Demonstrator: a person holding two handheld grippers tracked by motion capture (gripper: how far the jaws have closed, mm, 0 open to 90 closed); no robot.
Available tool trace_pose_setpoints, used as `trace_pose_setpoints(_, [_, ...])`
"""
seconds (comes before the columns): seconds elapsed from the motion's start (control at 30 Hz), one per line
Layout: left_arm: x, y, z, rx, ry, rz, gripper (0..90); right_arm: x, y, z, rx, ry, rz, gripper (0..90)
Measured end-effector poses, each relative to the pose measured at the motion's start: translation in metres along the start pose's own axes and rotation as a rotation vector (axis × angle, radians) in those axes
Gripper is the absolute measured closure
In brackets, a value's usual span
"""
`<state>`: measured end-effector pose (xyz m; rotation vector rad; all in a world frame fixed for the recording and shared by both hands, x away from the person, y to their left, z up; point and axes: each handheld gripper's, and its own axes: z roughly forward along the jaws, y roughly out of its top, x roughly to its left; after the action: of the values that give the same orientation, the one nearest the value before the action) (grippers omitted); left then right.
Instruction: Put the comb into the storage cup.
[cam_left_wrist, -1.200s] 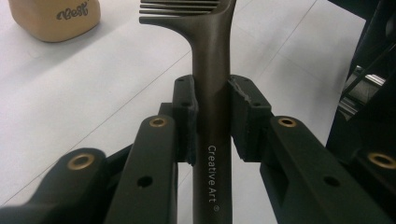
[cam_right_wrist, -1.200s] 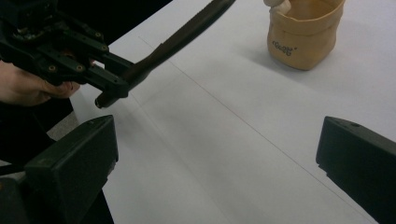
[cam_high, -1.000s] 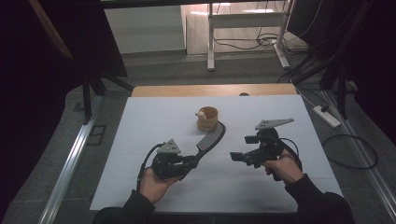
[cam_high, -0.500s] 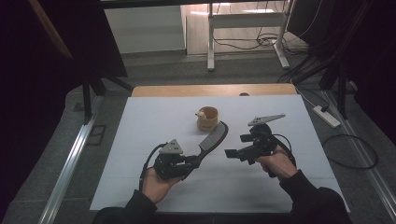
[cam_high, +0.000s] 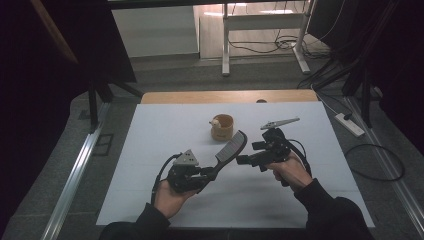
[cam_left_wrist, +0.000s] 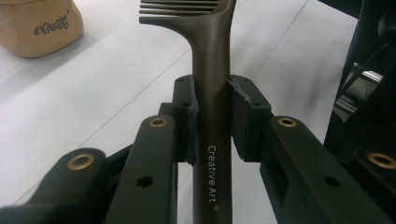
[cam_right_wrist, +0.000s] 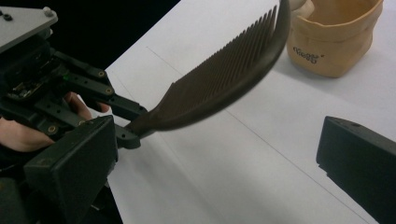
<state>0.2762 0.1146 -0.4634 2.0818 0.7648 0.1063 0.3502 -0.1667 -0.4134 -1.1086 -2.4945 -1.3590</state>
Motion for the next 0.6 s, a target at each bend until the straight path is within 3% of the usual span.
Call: trace_pose_setpoints(0.6, [-0.005, 0.001, 0.004, 0.002, 0.001, 0.021, 72.2, -0.003, 0.008, 0.016, 0.036, 0.030, 0.034, 0.0])
